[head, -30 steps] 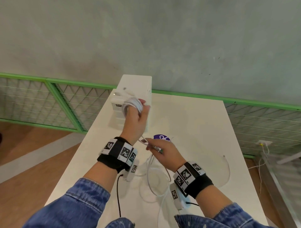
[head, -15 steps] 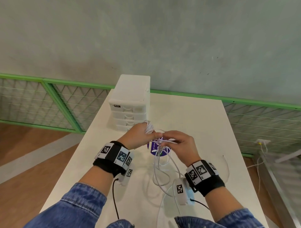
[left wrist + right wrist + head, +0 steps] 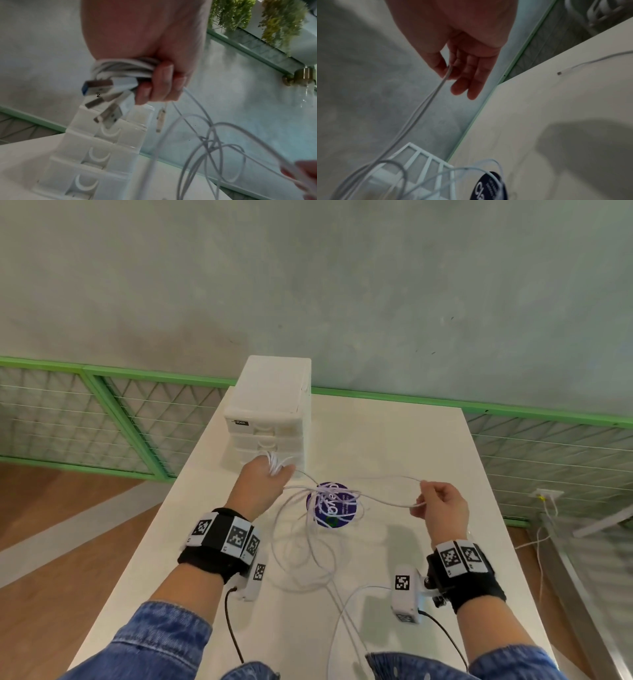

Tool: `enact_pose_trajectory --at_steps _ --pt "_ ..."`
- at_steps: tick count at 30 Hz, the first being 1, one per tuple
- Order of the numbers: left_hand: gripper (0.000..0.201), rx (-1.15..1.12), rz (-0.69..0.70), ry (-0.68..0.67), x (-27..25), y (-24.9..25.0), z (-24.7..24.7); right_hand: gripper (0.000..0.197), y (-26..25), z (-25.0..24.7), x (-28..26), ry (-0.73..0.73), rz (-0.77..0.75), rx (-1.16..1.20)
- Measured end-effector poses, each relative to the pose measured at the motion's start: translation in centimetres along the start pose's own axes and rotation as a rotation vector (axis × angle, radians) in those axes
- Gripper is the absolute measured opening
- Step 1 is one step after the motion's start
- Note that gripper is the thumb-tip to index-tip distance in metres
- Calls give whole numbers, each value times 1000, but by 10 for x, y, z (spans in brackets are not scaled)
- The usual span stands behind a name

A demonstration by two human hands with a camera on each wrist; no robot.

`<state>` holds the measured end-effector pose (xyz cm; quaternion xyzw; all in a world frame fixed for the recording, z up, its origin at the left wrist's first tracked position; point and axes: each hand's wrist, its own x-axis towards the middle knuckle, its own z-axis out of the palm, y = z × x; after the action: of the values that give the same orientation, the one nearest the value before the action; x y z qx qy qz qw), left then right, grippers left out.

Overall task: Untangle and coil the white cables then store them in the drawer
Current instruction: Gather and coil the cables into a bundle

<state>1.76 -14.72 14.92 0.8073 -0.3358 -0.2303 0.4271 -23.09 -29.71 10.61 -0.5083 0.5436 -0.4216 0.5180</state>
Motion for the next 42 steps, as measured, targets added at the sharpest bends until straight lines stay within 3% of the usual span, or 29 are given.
enact_pose_trajectory --at_steps 3,6,7,10,12,15,17,24,28,37,42 --pt "35 -89 9 40 1 0 -3 13 19 -6 8 -22 123 -192" --pt "37 -5 89 -39 -3 8 -1 26 25 -3 4 -130 81 -504" --pt "35 20 124 -70 -5 12 1 29 22 1 0 -123 -31 -536" --pt "35 83 208 -137 -13 20 8 25 -7 17 -18 -136 -557 -425" --pt "37 80 238 -150 -17 25 12 17 -23 30 -29 -362 -718 -383" --pt "39 101 281 -133 -19 31 15 20 -27 48 -43 -772 -557 -488" --pt "41 174 309 -117 -18 32 15 24 -17 53 -47 -846 -461 -483" --pt "44 259 291 -28 -12 12 6 17 -11 45 -36 -673 -441 -521" --pt "47 286 249 41 -4 -1 -2 14 -8 29 -23 -466 -468 -519" --pt "48 274 172 37 -3 -11 4 24 10 13 2 -26 -167 -382" --pt "48 264 195 36 -5 -9 7 28 20 11 3 55 47 -395"
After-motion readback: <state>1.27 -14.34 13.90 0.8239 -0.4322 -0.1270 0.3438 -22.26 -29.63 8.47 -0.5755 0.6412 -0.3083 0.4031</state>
